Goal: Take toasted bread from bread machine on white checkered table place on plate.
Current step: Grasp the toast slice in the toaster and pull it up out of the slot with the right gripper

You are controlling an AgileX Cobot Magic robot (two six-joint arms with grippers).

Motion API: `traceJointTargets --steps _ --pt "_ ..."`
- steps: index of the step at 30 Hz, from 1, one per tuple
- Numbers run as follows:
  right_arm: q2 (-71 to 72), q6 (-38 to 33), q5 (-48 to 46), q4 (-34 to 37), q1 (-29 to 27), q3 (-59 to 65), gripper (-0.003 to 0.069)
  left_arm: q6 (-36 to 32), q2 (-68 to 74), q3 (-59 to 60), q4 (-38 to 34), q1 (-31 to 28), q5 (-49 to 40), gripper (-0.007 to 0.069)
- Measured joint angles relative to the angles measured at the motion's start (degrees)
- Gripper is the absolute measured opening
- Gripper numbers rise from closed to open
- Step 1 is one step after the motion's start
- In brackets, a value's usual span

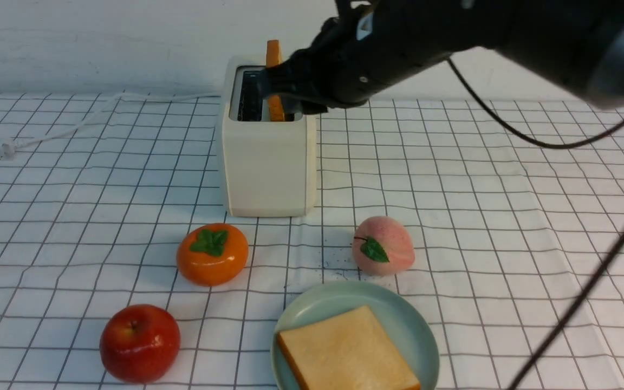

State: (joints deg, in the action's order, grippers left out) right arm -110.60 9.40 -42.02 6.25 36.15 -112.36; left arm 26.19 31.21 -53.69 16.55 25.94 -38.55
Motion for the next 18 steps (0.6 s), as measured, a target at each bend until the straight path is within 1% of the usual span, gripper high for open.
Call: traceJointTargets --steps 2,3,4,5,7,8,10,12,13,15,16,17,18 --pt "-4.51 0.14 1.35 -1.35 0.0 -5.26 0.0359 -3.62 0.0 0.14 -3.84 0.0 0.17 -0.0013" --pt "-4.91 0.14 1.49 -1.35 0.0 -5.73 0.0367 -3.62 0.0 0.14 -4.25 0.0 0.18 -0.0013" --pt "-7.41 0.46 2.53 -2.59 0.0 -8.86 0.0417 -6.77 0.0 0.47 -7.45 0.0 0.72 -0.0013" --pt "-9.08 0.93 3.42 -3.61 0.0 -10.88 0.0447 -8.71 0.0 0.63 -9.01 0.0 0.84 -0.0013" --pt "-12.41 2.42 5.45 -6.25 0.0 -14.59 0.0491 -12.45 0.0 0.93 -13.25 0.0 1.09 -0.0013" --pt "-13.83 3.46 6.43 -7.83 0.0 -15.9 0.0502 -13.59 0.0 1.06 -14.46 0.0 1.11 -0.0013" --pt "-15.9 5.19 7.73 -10.71 0.0 -17.37 0.0507 -15.78 0.0 1.12 -16.55 0.0 1.11 -0.0013" --pt "-18.29 8.7 9.18 -15.45 0.0 -18.87 0.0499 -17.7 0.0 1.12 -18.18 0.0 1.23 -0.0013" --pt "-18.49 8.7 9.31 -15.94 0.0 -18.91 0.0497 -17.7 0.0 1.12 -18.29 0.0 1.23 -0.0013" --pt "-20.36 13.3 10.23 -22.01 0.0 -19.15 0.0459 -18.69 0.0 1.12 -18.86 0.0 1.28 -0.0013" --pt "-20.47 14.08 10.3 -22.45 0.0 -19.15 0.0455 -18.79 0.0 1.12 -18.86 0.0 1.28 -0.0013" --pt "-21.25 17.1 11.01 -25.8 0.0 -19.15 0.0421 -18.86 0.0 1.12 -18.98 0.0 1.28 -0.0013" --pt "-21.5 18.52 11.24 -27.64 0.0 -19.15 0.0396 -19.01 0.0 1.12 -18.98 0.0 1.28 -0.0013"
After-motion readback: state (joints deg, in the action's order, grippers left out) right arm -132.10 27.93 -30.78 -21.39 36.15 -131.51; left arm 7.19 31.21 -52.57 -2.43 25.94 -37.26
